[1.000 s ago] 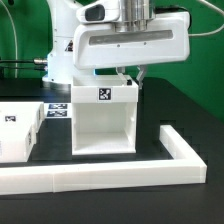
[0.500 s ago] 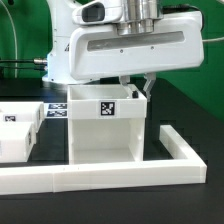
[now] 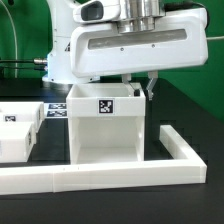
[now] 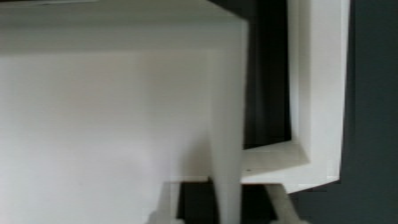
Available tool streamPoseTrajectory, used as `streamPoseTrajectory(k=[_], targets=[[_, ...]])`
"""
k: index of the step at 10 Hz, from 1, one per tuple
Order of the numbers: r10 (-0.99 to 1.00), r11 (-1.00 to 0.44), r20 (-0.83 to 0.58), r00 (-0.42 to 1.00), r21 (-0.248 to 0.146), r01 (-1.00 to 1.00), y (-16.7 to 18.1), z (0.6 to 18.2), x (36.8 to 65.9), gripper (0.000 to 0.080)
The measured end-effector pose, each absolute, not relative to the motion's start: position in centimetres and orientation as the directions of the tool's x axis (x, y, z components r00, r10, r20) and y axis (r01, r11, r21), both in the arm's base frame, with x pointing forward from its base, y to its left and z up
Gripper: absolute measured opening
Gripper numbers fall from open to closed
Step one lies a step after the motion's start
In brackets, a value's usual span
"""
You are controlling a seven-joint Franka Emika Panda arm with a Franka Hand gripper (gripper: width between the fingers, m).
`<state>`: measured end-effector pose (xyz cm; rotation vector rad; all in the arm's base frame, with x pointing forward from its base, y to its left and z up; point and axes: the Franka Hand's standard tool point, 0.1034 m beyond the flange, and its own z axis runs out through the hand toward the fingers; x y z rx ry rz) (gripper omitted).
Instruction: Assemble drawer
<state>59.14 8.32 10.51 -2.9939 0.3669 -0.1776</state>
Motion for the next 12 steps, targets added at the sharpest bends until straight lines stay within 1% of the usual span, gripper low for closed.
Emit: streamPoseTrajectory(k=[2,4,7,10,12], targets=[[-0.475,-0.874,0.091,0.875,-0.166,-0.457,9.0,10.4,58.7,0.0041],[-0.630,-0.770,0.081,0.773,-0.197,-0.607,9.5,10.3,59.3,0.0047],[-0.726,-0.676,0.046,0.686,-0.225,-0.701,9.9,10.7,59.5,0.0048],[-0.800,-0.585,0.011,0.600,-0.238,-0.776,9.9,10.8,59.5,0.0048],[-0.922,-0.364,-0.045,0.384,-0.236,-0.901,9.6,10.5,59.4,0.0049]])
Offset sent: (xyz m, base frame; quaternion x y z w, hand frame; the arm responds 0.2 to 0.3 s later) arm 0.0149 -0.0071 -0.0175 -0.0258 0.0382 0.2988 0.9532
